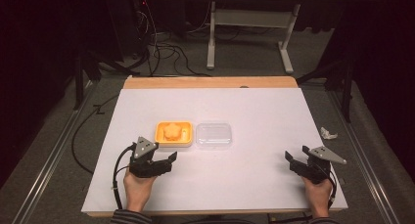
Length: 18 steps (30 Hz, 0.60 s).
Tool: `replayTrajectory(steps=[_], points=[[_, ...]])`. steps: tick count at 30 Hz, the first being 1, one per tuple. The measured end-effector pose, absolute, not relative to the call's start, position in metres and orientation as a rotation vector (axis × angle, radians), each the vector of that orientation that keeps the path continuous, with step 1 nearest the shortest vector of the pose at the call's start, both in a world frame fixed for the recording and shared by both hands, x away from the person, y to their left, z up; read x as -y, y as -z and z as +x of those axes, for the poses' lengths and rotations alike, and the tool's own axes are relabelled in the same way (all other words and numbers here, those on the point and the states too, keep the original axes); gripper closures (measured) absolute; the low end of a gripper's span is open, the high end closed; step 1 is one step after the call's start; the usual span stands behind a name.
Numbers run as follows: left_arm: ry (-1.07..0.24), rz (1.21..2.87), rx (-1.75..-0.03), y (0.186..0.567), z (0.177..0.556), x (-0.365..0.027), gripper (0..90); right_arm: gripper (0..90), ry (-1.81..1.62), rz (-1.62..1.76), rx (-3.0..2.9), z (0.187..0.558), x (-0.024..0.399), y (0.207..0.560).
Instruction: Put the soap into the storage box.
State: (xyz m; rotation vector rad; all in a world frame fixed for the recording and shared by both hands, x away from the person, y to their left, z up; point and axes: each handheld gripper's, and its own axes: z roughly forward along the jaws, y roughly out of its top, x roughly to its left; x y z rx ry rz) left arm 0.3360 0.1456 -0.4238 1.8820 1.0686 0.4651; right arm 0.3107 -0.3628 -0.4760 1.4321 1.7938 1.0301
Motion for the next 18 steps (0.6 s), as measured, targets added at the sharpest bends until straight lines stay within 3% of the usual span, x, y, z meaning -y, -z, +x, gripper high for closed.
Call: replayTrajectory(steps=[18], points=[[-0.449,1.924,-1.067,0.439,0.338,-0.136,24.8,27.2,-1.031,1.44,-1.796,0.311,0.363,0.476]])
